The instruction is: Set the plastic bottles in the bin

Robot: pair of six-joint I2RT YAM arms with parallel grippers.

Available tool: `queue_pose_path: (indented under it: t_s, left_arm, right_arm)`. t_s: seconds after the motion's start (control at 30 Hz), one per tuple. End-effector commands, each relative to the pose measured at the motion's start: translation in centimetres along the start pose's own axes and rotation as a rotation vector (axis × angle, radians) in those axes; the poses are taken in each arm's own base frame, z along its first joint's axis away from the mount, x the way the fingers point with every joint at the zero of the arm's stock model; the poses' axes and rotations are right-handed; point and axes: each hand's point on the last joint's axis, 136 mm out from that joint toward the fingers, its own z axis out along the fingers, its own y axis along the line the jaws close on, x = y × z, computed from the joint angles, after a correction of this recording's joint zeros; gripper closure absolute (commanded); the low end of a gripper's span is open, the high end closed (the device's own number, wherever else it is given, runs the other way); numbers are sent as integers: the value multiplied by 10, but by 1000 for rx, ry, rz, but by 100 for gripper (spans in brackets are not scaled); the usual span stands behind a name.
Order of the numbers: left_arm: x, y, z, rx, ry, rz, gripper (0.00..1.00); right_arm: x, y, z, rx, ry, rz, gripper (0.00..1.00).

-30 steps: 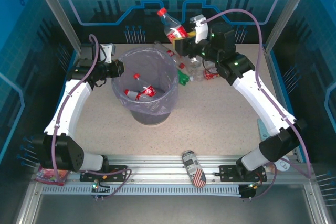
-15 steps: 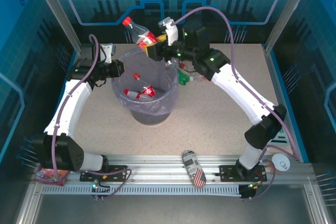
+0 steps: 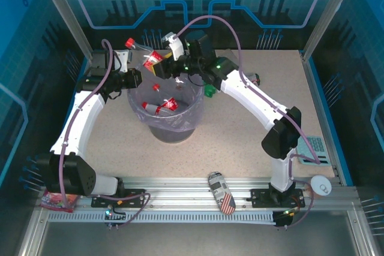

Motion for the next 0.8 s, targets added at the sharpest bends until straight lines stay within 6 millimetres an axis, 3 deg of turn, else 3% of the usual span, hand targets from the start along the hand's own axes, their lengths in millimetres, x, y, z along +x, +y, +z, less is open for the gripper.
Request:
queue_pose_path:
  t_s: [0.0,0.4,0.77]
  left_arm:
    - [68,2,23,-1,250,8,88]
    - [69,3,24,-6,251,9,88]
    - [68,3,24,-5,252,9,87]
  right_arm:
    - [20,0,12,-2,42,6,44]
    - [71,-13,28,9,104,17,40]
    - [75,-22,17,81,110,-19,21]
